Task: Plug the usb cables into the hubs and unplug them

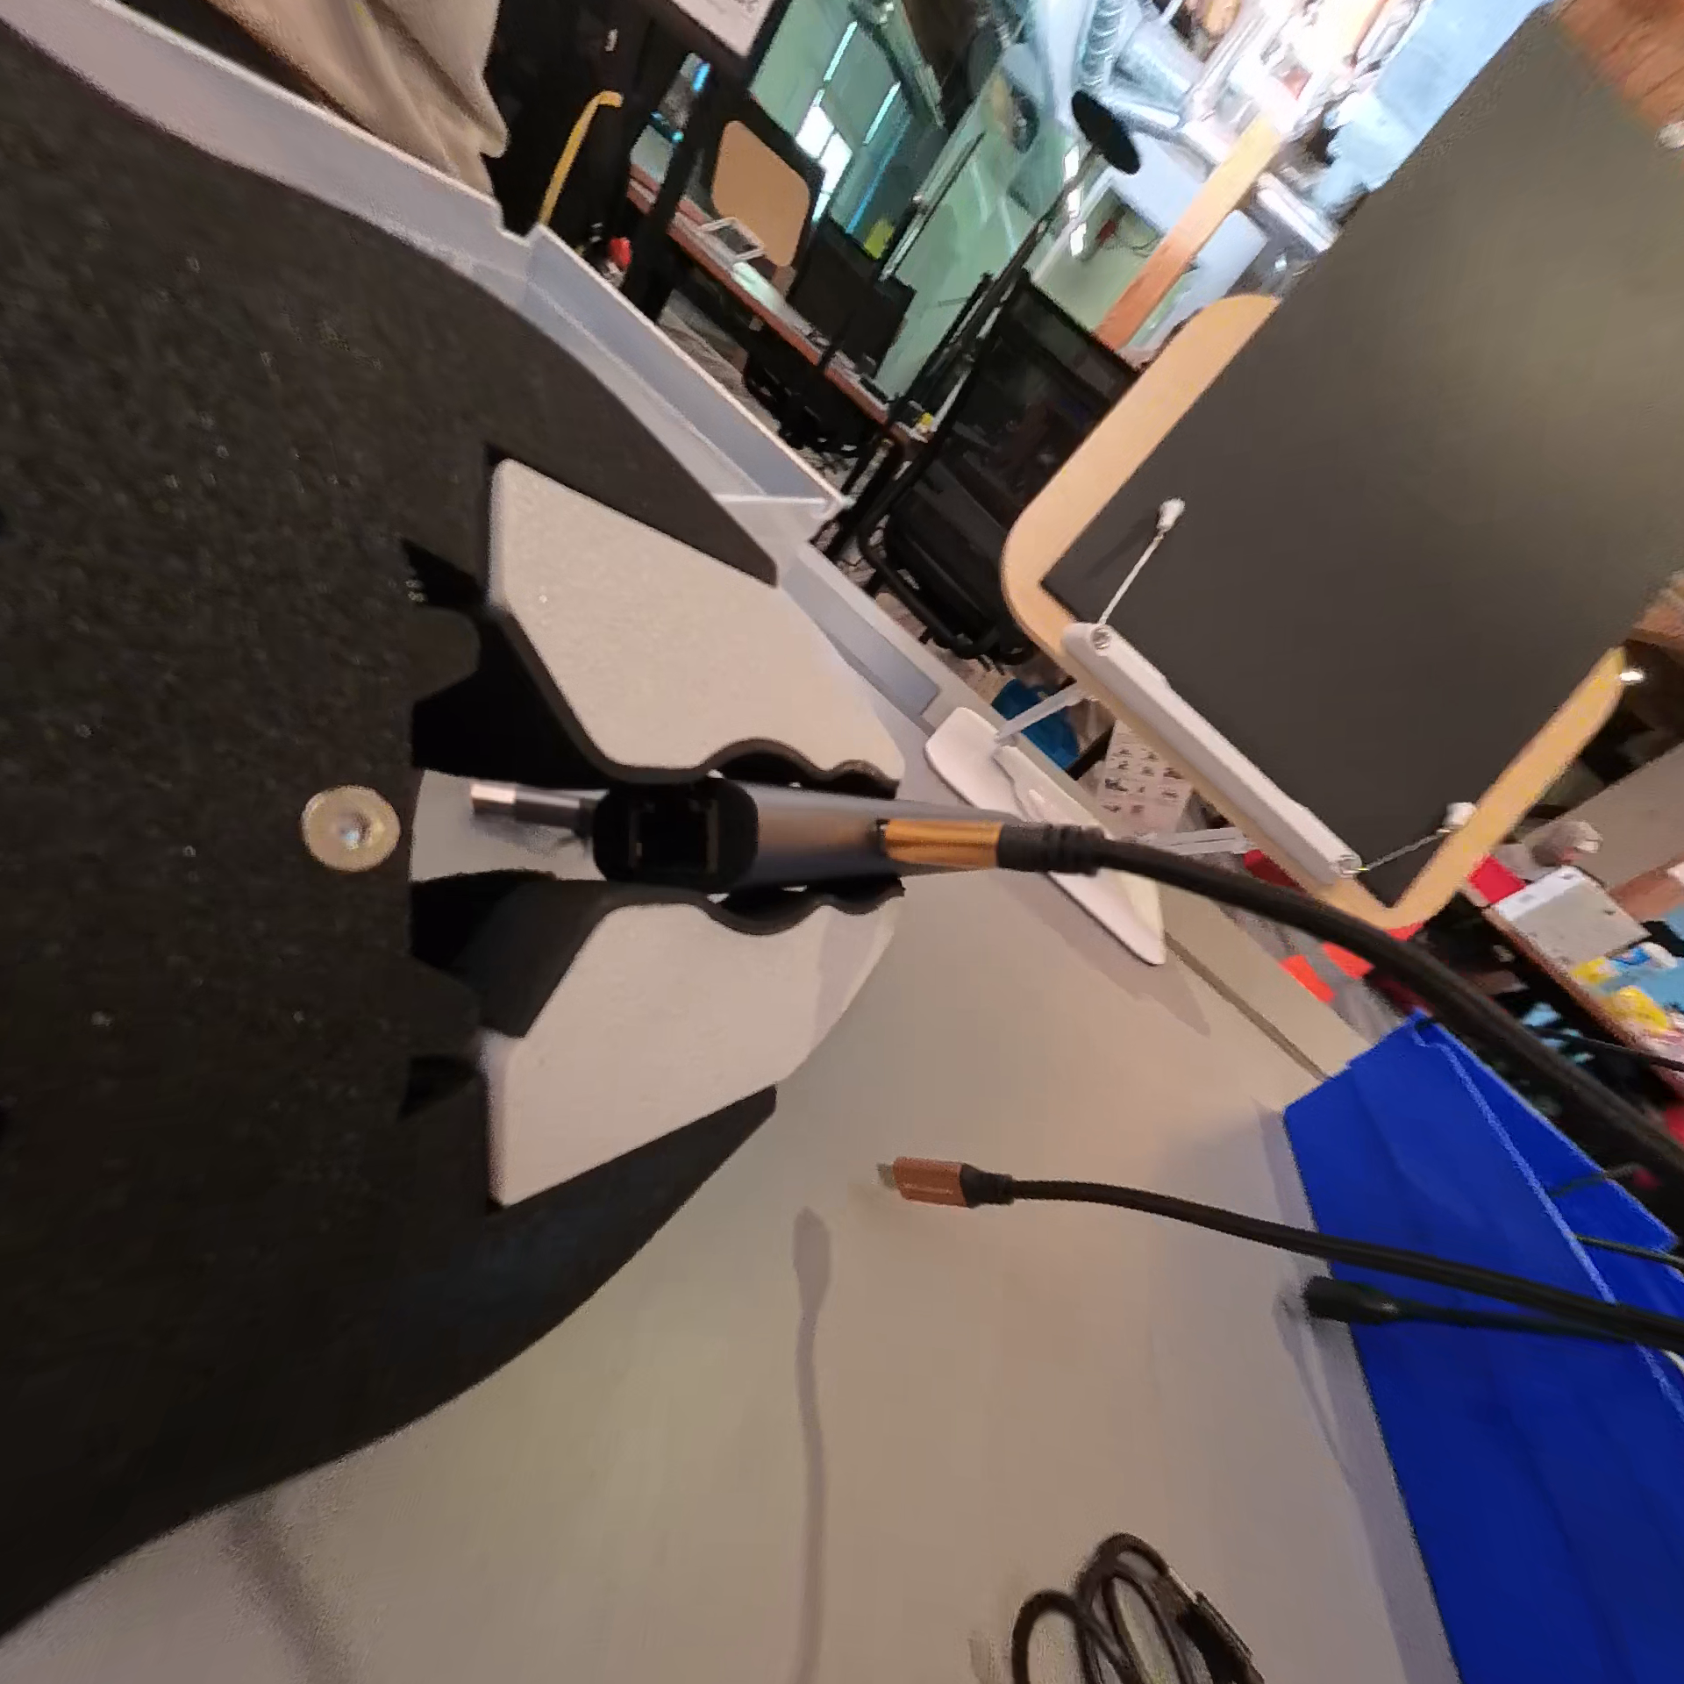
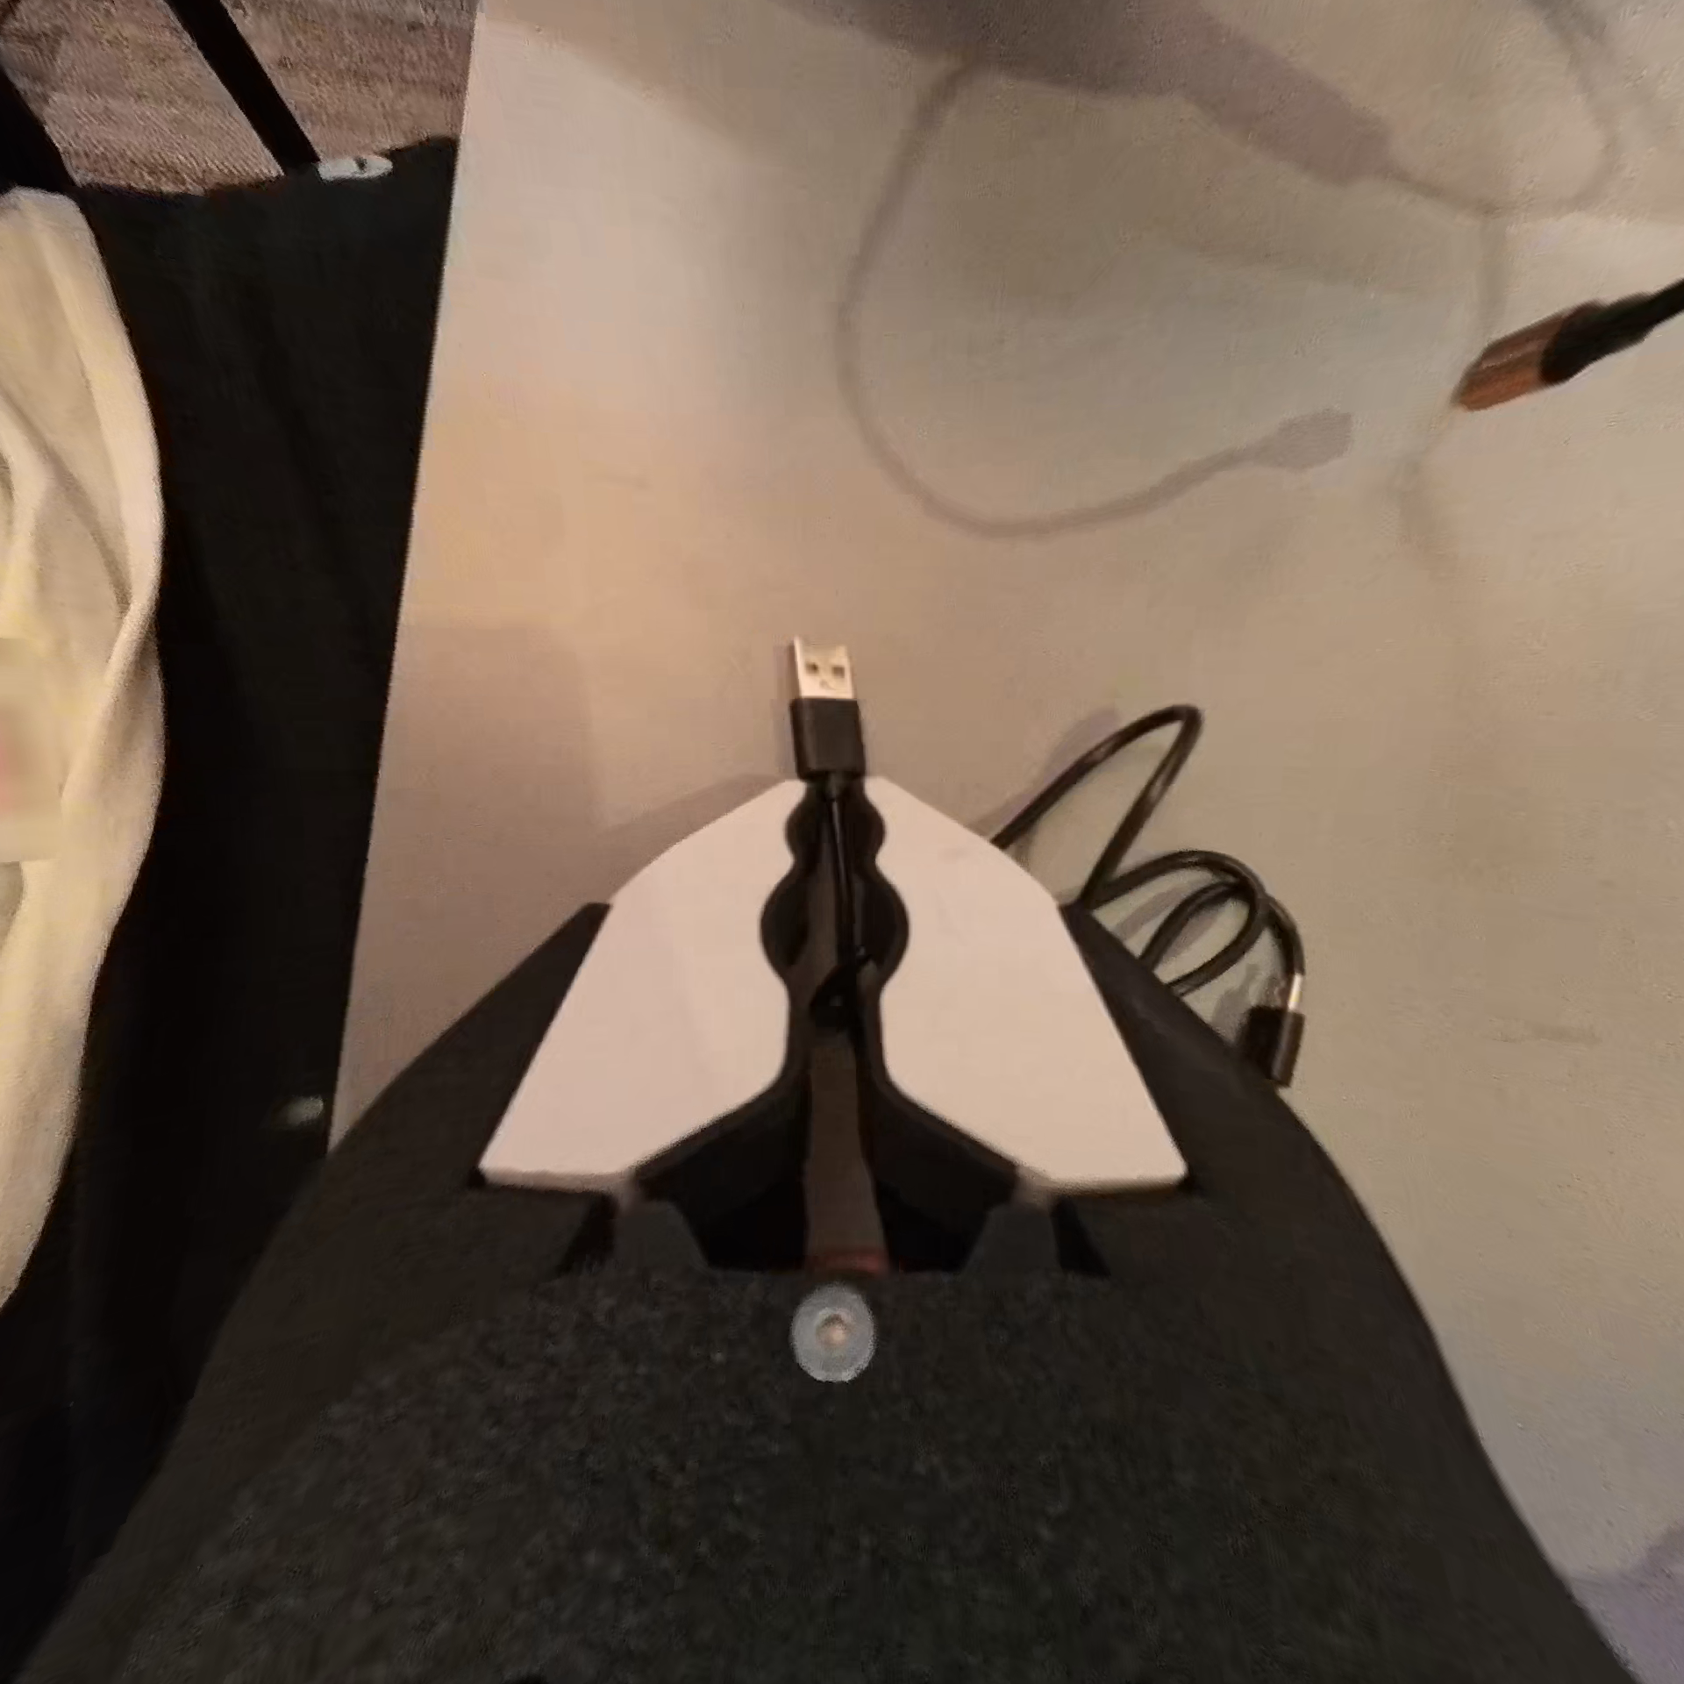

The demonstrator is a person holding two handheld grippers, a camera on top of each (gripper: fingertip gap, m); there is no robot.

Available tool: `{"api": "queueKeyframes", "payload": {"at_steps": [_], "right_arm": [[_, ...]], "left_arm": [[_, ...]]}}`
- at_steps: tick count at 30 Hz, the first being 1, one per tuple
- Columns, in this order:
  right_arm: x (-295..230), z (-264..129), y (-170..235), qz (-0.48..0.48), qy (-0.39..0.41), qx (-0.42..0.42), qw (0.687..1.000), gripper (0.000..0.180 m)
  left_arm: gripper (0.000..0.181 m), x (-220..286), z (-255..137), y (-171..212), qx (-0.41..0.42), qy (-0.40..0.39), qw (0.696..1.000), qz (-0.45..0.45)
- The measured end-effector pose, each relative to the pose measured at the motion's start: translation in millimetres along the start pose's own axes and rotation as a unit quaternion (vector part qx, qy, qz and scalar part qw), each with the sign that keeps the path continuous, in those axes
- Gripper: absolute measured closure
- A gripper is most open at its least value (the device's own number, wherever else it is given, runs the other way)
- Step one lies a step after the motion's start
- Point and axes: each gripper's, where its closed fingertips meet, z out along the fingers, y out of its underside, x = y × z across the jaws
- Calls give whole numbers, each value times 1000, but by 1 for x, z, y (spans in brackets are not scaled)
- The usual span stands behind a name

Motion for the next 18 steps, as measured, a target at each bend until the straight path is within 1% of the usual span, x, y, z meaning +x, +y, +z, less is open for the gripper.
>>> {"api": "queueKeyframes", "payload": {"at_steps": [3, 5, 8, 10, 13, 14, 15, 16, 18], "right_arm": [[4, 2, 1, 11, -1, 5, 1000, 174], [1, -2, 2, 38, -27, 1, 999, 174], [5, -31, -4, 50, -30, 7, 998, 174], [17, -62, -3, 58, 8, -16, 998, 175], [41, -111, 4, 59, 101, -100, 988, 175], [54, -126, 0, 56, 144, -112, 982, 175], [63, -136, -12, 56, 174, -101, 978, 175], [64, -137, -28, 56, 175, -80, 980, 175], [63, -121, -57, 58, 176, -47, 982, 175]], "left_arm": [[164, 4, -3, -11, 31, 5, 999, 12], [164, 8, -5, -16, 42, 7, 999, 29], [163, 15, -8, -18, 42, 8, 997, 66], [163, 18, -9, -18, 41, 5, 994, 100], [164, 28, -8, -16, 34, 15, 988, 150], [163, 32, -8, -16, 33, 22, 986, 161], [164, 38, -7, -17, 33, 31, 984, 172], [163, 43, -7, -19, 32, 37, 981, 188], [164, 53, -5, -23, 22, 42, 975, 217]]}}
